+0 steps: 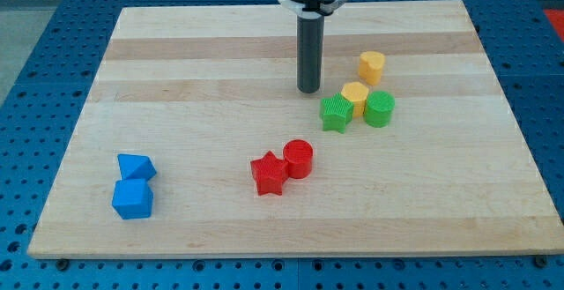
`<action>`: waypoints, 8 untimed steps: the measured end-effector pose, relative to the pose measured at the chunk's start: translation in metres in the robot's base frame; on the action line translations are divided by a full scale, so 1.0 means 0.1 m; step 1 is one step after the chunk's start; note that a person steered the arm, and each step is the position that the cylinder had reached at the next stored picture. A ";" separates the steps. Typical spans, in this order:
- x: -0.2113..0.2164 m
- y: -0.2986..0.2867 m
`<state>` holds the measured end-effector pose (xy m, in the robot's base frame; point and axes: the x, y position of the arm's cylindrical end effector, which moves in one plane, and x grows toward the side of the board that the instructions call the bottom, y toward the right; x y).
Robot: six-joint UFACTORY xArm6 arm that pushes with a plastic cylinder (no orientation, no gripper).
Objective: Slide green star to the top of red circle
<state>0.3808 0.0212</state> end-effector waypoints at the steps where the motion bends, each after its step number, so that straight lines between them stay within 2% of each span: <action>1: 0.02 0.55; 2: 0.15 0.69; 4: 0.95 1.06; 5: 0.95 1.05; 7: 0.24 0.19; 8: 0.19 0.01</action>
<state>0.3999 0.0227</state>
